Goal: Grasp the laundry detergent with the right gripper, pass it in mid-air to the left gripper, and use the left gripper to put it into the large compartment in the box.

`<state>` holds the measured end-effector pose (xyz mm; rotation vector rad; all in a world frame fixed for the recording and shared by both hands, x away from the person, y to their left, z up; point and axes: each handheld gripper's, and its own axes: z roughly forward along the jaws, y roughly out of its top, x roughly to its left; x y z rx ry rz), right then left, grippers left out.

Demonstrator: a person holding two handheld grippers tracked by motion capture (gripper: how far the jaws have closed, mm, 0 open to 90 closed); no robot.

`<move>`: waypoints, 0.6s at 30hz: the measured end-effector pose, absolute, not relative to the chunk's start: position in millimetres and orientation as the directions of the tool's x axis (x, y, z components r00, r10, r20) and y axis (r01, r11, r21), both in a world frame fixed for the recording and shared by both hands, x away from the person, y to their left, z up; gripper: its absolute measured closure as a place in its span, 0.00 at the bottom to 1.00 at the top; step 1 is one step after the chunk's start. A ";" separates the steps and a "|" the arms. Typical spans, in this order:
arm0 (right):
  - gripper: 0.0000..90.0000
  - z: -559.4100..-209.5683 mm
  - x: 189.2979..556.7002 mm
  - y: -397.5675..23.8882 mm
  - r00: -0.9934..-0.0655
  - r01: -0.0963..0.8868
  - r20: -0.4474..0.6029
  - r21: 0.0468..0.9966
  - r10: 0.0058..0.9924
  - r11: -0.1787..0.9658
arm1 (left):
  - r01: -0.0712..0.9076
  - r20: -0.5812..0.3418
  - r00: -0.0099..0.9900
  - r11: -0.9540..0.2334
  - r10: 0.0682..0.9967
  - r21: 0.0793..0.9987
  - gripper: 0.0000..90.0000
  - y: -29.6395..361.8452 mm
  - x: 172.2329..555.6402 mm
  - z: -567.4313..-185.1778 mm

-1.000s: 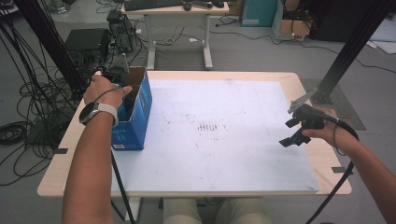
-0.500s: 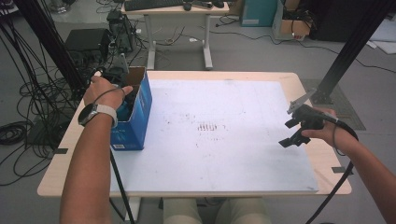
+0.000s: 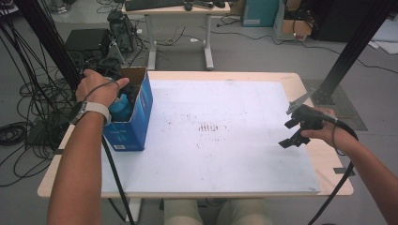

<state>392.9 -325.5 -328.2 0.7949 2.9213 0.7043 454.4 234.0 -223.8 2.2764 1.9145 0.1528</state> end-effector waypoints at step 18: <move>0.08 -321.6 391.6 -331.1 -0.880 0.441 0.058 0.467 0.471 0.766 | 0.881 0.007 0.337 -0.318 0.941 0.352 0.11 191.8 439.6 -162.7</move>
